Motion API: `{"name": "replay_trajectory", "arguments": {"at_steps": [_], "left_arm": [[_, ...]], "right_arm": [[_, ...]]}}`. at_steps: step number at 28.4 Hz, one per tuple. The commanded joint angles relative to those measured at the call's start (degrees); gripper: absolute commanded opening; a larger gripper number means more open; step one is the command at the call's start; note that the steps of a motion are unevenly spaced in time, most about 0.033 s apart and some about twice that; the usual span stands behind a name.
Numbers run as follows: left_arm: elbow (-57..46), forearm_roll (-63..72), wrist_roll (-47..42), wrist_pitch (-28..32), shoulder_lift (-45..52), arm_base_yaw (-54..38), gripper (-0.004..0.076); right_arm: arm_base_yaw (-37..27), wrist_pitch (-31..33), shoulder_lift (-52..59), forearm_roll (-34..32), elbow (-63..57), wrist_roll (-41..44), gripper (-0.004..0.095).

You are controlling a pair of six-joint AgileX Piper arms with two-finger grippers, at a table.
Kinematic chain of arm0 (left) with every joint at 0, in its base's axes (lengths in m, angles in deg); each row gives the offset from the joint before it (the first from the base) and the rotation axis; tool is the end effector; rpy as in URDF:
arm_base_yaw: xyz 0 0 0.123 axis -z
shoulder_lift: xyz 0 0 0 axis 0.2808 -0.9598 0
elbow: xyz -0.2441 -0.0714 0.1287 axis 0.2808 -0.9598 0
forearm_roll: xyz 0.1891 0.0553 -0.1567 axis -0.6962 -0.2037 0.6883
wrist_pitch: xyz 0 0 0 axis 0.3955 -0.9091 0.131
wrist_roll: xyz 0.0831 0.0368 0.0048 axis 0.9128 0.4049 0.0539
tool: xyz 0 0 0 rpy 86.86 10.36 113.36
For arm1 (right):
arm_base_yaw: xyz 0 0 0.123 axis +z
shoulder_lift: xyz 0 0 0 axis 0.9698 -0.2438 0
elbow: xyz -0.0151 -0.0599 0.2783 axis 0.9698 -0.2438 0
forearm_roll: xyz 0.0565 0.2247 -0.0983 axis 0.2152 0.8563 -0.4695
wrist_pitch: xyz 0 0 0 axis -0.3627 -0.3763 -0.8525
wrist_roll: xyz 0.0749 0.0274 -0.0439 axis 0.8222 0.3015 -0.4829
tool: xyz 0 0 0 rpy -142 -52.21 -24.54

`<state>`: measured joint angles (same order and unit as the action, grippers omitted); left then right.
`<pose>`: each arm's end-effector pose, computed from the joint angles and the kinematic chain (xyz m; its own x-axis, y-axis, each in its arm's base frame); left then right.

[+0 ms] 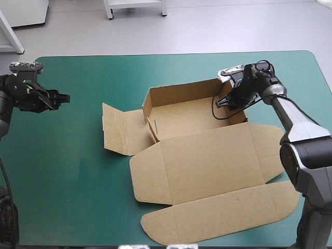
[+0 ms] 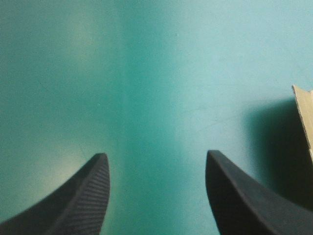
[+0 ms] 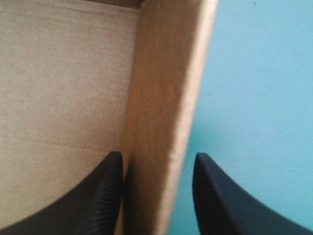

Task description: Fold the box

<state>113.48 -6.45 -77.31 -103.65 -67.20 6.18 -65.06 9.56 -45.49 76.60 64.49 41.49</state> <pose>0.3191 0.0516 0.3681 -0.8054 -0.0085 -0.5926 -0.0348 0.9988 0.0330 0.4333 0.0852 0.2608 -0.8634 -0.3227 -0.3877 -0.3350 0.9415 -0.0375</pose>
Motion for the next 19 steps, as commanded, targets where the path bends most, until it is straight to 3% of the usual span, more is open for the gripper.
{"name": "replay_trajectory", "arguments": {"at_steps": [1,2,3,9,19], "left_arm": [[1.3,1.1,0.1,2.3,2.2,-0.1,0.0420],[1.3,1.1,0.1,2.3,2.2,-0.1,0.0420],[1.3,1.1,0.1,2.3,2.2,-0.1,0.0420],[1.3,3.3,0.1,3.1,2.2,-0.1,0.0420],[-6.5,3.0,0.1,11.0,0.1,-0.1,0.0420]], "right_arm": [[-0.2,-1.5,2.9,0.4,1.8,-0.2,0.0115],[-0.2,-1.5,2.9,0.4,1.8,-0.2,0.0007],[-0.2,-1.5,2.9,0.4,1.8,-0.2,-0.0013],[-0.3,-3.3,4.5,-1.7,1.8,1.8,-0.0013],[-5.6,-6.3,17.4,2.7,1.8,0.1,-0.0013]]}}
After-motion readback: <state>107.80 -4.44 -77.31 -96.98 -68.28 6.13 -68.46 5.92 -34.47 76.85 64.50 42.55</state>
